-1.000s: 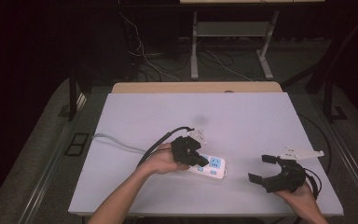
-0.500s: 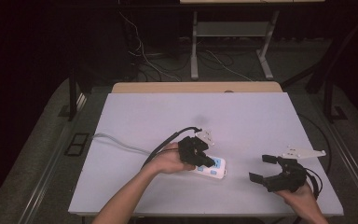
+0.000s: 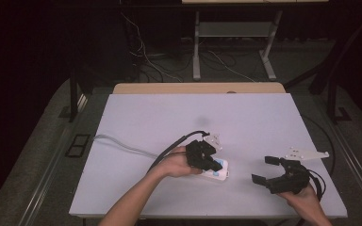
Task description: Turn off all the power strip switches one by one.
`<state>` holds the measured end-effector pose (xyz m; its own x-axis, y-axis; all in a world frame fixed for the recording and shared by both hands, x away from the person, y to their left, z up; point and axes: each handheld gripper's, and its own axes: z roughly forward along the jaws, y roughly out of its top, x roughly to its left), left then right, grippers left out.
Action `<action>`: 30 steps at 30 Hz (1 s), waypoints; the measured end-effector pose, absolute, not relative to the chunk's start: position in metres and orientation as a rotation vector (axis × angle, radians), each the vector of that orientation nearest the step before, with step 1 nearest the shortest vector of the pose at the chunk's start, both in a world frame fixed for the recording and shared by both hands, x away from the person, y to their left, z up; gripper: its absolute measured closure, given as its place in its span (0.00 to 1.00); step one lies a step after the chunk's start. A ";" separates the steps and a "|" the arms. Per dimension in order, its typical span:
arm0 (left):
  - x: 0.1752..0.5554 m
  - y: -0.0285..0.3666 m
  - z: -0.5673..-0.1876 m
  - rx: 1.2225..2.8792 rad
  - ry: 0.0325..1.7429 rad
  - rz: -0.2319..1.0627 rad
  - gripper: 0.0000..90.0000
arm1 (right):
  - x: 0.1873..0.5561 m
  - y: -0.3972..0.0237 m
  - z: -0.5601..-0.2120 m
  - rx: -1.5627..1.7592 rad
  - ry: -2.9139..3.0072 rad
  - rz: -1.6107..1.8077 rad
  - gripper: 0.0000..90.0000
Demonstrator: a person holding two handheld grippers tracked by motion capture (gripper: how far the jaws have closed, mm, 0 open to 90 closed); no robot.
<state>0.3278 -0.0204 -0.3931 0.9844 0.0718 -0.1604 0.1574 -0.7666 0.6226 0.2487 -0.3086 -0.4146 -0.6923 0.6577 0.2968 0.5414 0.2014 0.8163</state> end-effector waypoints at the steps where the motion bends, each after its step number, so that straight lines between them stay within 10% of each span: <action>1: 0.328 -0.021 -0.394 2.449 0.156 -0.164 0.99 | 0.249 -0.309 -0.415 1.174 2.342 1.512 0.00; 30: 0.331 -0.024 -0.410 2.476 0.185 -0.186 0.99 | 0.248 -0.310 -0.415 1.171 2.343 1.508 0.00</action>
